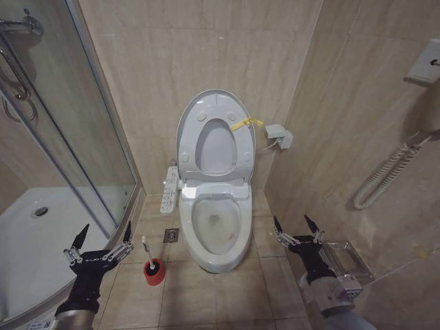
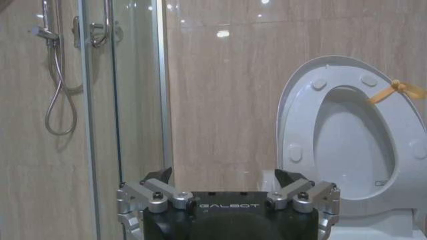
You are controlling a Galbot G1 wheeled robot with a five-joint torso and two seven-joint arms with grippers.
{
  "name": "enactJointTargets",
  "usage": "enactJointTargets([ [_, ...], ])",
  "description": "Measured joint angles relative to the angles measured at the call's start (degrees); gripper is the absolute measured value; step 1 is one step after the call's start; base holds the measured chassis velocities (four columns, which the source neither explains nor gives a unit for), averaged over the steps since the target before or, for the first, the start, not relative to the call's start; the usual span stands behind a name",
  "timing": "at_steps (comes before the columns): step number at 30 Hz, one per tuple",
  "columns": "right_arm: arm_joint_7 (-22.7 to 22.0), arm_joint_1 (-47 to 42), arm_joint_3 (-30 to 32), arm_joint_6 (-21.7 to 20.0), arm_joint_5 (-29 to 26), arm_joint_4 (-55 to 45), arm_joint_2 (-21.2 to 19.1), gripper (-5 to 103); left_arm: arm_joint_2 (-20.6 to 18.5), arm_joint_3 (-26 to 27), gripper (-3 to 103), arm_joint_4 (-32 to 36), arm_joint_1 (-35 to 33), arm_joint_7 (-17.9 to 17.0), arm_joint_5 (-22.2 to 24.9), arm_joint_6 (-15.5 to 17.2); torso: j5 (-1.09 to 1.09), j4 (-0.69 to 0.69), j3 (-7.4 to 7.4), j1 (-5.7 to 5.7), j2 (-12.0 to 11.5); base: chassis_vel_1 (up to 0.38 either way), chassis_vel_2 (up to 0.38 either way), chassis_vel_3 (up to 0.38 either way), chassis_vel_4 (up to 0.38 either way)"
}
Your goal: Open the toilet lid, clean the toilet bowl with a toilet brush, close the toilet lid, and flush.
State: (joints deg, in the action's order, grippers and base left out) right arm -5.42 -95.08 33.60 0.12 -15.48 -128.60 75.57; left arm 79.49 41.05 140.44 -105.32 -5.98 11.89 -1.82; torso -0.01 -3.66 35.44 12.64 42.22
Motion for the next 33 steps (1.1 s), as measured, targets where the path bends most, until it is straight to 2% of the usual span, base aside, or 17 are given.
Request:
enactJointTargets([
  [33,-0.37,0.06,-0.34,-0.25,0.11,-0.12,0.05,100,0.0,0.0,100,0.0,0.0,0.0,0.0,0.0,0.01,0.0,0.0,0.0,0.0,0.0,0.0,0.0,0.0],
])
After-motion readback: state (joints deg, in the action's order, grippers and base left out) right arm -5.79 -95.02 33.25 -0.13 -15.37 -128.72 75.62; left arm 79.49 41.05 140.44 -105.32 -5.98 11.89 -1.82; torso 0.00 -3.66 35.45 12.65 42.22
